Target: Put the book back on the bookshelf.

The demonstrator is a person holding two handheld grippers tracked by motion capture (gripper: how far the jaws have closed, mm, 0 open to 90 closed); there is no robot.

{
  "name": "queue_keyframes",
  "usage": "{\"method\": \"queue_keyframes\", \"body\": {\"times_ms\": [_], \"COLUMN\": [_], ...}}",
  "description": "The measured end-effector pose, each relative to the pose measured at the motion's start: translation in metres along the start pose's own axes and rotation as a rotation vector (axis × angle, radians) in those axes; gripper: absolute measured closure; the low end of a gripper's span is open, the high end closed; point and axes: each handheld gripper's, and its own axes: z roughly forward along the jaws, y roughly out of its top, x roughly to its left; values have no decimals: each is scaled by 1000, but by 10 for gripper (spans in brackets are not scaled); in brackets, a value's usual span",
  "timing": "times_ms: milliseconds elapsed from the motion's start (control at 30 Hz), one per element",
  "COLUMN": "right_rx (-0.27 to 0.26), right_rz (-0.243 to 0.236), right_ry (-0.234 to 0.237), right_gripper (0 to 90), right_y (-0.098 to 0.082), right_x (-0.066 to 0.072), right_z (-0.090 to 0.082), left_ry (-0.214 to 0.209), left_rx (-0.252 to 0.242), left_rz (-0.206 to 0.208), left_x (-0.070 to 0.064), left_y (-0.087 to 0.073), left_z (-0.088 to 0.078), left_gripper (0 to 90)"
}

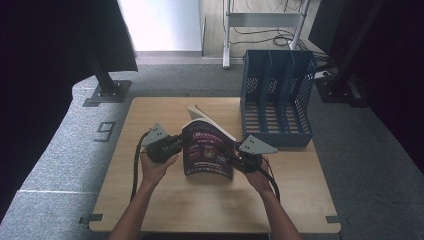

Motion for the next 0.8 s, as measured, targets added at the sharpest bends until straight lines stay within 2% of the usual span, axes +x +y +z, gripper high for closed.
{"method": "queue_keyframes", "body": {"times_ms": [200,467,700,800], "right_rx": [9,13,11,8], "right_rz": [1,23,20,17], "right_ry": [-9,-49,-47,-48], "right_gripper": [653,769,796,804], "right_y": [6,8,8,7], "right_x": [-1,-1,0,1], "right_z": [9,11,11,10], "left_ry": [0,7,40,67], "left_rx": [0,8,9,12], "left_rz": [-3,-11,-12,-40], "left_x": [0,1,3,7], "left_y": [-1,-3,-7,-13], "left_z": [0,0,-1,-3], "left_gripper": [834,785,700,607]}}
